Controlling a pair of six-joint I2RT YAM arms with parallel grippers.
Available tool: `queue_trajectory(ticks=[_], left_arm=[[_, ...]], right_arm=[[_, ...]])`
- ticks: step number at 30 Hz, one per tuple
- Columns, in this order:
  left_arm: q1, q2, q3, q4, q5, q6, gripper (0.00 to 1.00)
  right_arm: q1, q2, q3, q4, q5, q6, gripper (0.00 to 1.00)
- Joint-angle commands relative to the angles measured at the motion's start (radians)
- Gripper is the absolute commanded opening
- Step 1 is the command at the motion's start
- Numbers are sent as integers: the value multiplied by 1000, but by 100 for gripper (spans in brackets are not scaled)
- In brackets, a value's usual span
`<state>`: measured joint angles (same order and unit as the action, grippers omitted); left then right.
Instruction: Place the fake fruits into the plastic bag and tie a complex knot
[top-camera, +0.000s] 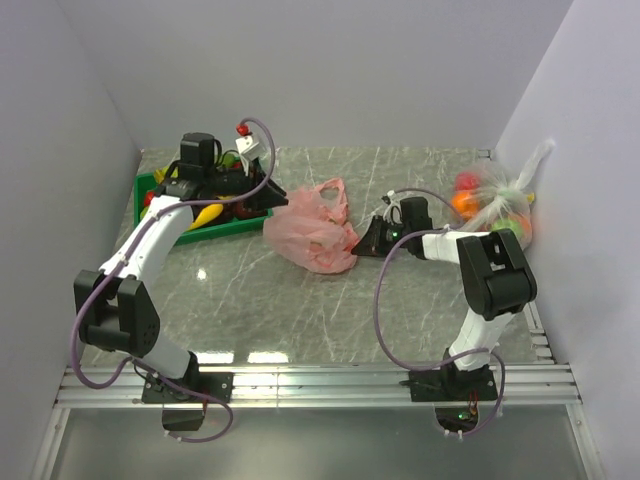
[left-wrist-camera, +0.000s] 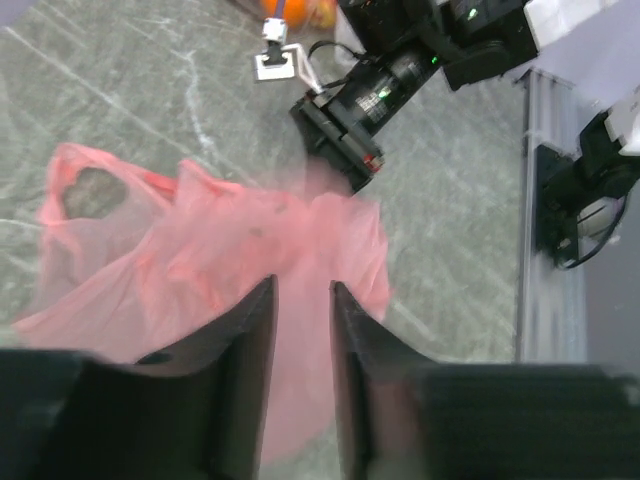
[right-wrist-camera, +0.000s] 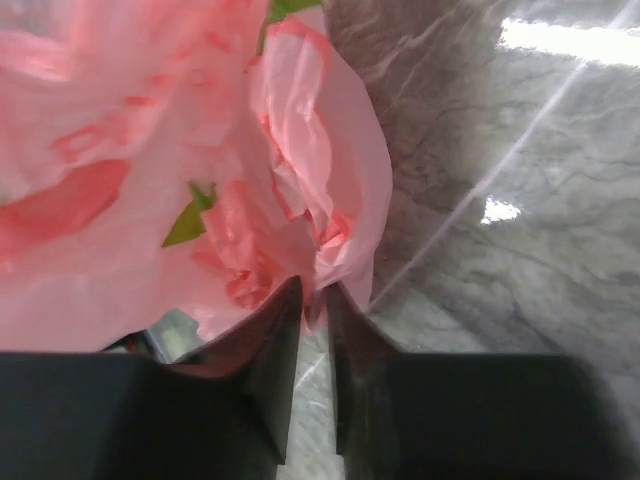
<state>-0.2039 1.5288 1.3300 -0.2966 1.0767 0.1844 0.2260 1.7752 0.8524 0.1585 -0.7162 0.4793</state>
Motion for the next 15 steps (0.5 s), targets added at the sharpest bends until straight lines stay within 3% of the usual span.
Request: queue_trajectory(ticks=[1, 2, 3, 6, 11, 15], left_arm=[[40, -45, 64, -86, 9, 42, 44], [64, -55, 95, -116, -15, 74, 50], [72, -68, 106, -136, -39, 90, 65], [78, -172, 132, -260, -125, 229, 89], [-20, -254, 83, -433, -248, 459, 95], [-146, -251, 15, -357, -375, 480, 95]], right_arm=[[-7, -20, 27, 105, -80, 74, 10], [-7, -36, 25, 102, -74, 71, 0], [-8, -51, 20, 101, -69, 70, 0], [-7, -118, 8, 101, -62, 71, 0], [12, -218, 10, 43, -8, -5, 0], [32, -249, 23, -16, 12, -70, 0]])
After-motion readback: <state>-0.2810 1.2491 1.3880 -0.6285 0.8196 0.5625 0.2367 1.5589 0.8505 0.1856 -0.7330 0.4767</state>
